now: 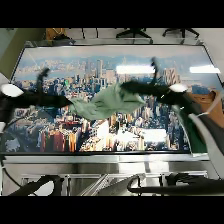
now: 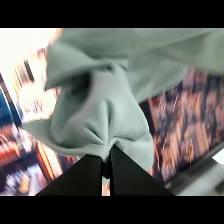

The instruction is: Fold the shirts.

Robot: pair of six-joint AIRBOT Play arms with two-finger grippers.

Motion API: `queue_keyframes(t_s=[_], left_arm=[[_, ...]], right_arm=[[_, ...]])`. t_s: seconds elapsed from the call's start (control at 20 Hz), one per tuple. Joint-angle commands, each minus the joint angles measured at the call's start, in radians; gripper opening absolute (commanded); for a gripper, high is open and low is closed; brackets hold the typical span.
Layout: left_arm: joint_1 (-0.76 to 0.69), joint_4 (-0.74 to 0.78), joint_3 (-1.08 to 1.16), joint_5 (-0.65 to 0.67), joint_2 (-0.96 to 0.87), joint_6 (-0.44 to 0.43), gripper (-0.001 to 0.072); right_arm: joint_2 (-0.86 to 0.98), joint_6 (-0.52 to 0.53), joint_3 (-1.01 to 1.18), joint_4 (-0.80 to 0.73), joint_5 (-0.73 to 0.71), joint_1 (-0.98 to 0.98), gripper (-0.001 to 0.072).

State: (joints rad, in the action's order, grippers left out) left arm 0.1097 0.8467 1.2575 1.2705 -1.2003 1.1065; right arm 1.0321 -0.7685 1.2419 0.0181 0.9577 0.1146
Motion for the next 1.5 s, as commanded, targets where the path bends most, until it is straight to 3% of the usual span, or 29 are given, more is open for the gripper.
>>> queue_keyframes(t_s=[0.0, 0.2, 0.3, 0.45, 0.65, 0.85, 0.95, 1.1, 1.25, 1.45], left_arm=[[0.096, 0.000, 0.329, 0.040, 0.142, 0.023, 0.0013], [0.264, -0.001, 0.637, 0.076, 0.216, 0.074, 0.0013], [0.352, -0.001, 0.684, 0.088, 0.257, 0.078, 0.0013], [0.428, -0.002, 0.691, 0.039, 0.320, 0.080, 0.0013], [0.363, -0.013, 0.690, 0.082, 0.301, 0.080, 0.0013], [0.114, -0.008, 0.673, 0.164, 0.163, 0.080, 0.0013], [-0.001, 0.014, 0.595, 0.159, 0.083, 0.080, 0.0013], [-0.102, 0.103, 0.399, 0.130, -0.037, 0.080, 0.0013], [-0.116, 0.175, 0.150, 0.026, -0.177, 0.050, 0.0014], [-0.051, 0.197, 0.018, -0.143, -0.406, 0.051, 0.0015]], right_arm=[[-0.113, -0.084, 0.340, 0.108, 0.057, -0.225, 0.0020], [-0.130, -0.245, 0.638, 0.114, 0.035, -0.528, 0.0020], [-0.141, -0.317, 0.693, 0.118, 0.038, -0.666, 0.0020], [-0.157, -0.335, 0.698, 0.143, 0.086, -0.754, 0.0020], [-0.138, -0.336, 0.697, 0.129, 0.257, -0.748, 0.0020], [-0.100, -0.391, 0.613, -0.145, 0.421, -0.612, 0.0020], [-0.095, -0.390, 0.445, -0.340, 0.385, -0.414, 0.0021], [-0.048, -0.388, 0.146, -0.613, 0.191, -0.198, 0.0021], [0.102, -0.378, -0.051, -0.650, -0.012, -0.161, 0.0021], [0.353, -0.267, -0.056, -0.568, -0.094, -0.164, 0.0031]])
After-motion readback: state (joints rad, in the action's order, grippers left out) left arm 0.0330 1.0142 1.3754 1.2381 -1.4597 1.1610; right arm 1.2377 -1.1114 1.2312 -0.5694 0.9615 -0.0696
